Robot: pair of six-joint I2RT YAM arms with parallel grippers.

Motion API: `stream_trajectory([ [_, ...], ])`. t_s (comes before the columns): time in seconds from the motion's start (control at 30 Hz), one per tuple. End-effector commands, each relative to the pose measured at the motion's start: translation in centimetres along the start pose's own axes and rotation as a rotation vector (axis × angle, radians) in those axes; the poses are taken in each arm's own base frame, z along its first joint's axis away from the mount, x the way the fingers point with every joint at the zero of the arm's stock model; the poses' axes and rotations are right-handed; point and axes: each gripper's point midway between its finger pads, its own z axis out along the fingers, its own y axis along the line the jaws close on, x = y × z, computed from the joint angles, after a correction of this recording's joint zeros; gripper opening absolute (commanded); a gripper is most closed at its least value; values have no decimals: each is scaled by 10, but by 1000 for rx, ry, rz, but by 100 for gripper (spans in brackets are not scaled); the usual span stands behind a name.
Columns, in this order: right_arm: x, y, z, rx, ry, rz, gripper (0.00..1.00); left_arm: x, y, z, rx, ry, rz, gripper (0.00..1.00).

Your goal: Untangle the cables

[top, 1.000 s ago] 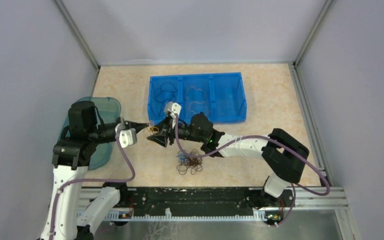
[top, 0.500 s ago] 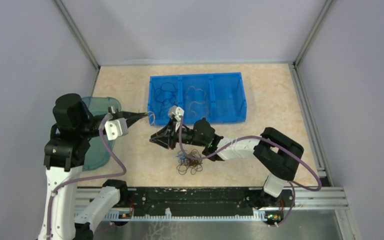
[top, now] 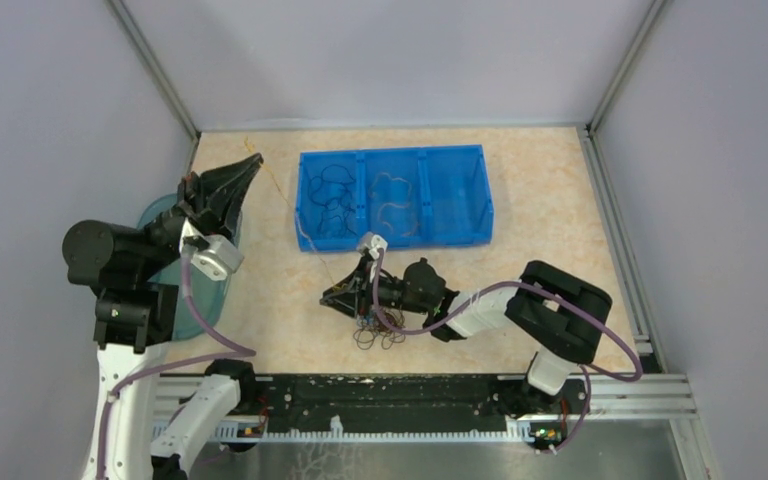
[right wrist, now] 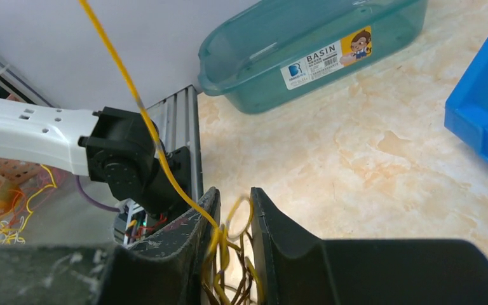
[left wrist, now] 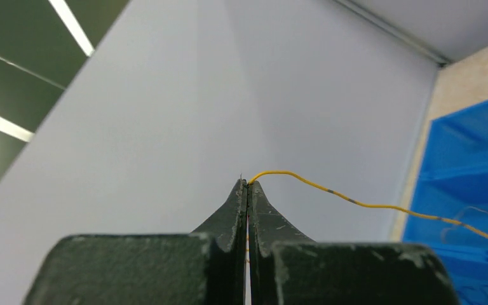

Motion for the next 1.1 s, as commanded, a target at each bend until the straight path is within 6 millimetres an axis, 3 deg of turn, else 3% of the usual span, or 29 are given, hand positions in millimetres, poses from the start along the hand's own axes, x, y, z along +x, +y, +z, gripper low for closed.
stream_trajectory([
  [0.0, -14, 15, 0, -28, -68, 1, 26, -30, 72, -3, -269, -64, 212, 0],
  [0.2, 7, 11, 0, -10, -40, 34, 30, -51, 127, -12, -472, -83, 292, 0],
  [0.57, 27, 11, -10, 17, -12, 51, 29, -77, 176, -21, -642, -125, 370, 0],
  [0.8, 45, 4, -23, 60, -1, 77, 30, -100, 227, -35, -820, -121, 503, 0],
  [0.97, 47, 4, -27, 63, -23, 88, 30, -118, 245, -34, -843, -152, 536, 0],
  [1.07, 39, 8, -27, 52, -44, 87, 30, -107, 234, -19, -738, -155, 421, 0],
])
